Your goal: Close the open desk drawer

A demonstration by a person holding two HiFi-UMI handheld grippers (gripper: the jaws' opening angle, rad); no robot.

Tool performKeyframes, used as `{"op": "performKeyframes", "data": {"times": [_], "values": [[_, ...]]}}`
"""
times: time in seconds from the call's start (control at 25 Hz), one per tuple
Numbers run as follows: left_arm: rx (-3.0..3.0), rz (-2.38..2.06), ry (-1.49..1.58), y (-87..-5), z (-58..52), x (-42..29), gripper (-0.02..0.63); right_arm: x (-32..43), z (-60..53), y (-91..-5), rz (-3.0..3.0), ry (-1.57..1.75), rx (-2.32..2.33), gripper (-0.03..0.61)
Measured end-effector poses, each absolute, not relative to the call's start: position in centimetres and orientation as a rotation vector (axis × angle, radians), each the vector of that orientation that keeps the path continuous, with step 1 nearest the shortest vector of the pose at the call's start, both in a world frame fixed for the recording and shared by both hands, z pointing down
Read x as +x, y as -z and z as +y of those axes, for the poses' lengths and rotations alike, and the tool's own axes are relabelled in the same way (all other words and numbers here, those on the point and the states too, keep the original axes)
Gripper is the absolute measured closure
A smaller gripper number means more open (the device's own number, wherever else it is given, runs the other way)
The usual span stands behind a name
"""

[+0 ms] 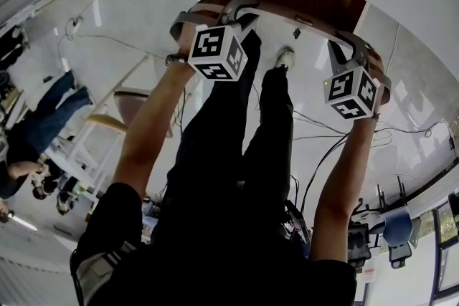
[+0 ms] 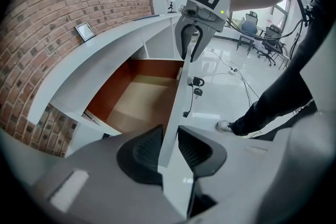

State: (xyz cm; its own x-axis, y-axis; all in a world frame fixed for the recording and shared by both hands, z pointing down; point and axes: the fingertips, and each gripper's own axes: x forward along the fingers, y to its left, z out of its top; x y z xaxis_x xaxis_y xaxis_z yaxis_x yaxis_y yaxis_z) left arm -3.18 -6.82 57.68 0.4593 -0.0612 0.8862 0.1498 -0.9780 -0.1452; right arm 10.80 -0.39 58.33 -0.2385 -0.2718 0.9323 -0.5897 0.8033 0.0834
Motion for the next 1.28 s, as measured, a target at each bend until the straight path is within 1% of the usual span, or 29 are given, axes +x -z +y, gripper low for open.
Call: {"op": "performKeyframes", "data": {"times": [1.28], "values": [[-2.511,-0.006,1.51,-57.8,-10.0,-1.2,0.502,12.9,-3.7,-58.5,-1.825,-0.295,0.709,0.483]]}}
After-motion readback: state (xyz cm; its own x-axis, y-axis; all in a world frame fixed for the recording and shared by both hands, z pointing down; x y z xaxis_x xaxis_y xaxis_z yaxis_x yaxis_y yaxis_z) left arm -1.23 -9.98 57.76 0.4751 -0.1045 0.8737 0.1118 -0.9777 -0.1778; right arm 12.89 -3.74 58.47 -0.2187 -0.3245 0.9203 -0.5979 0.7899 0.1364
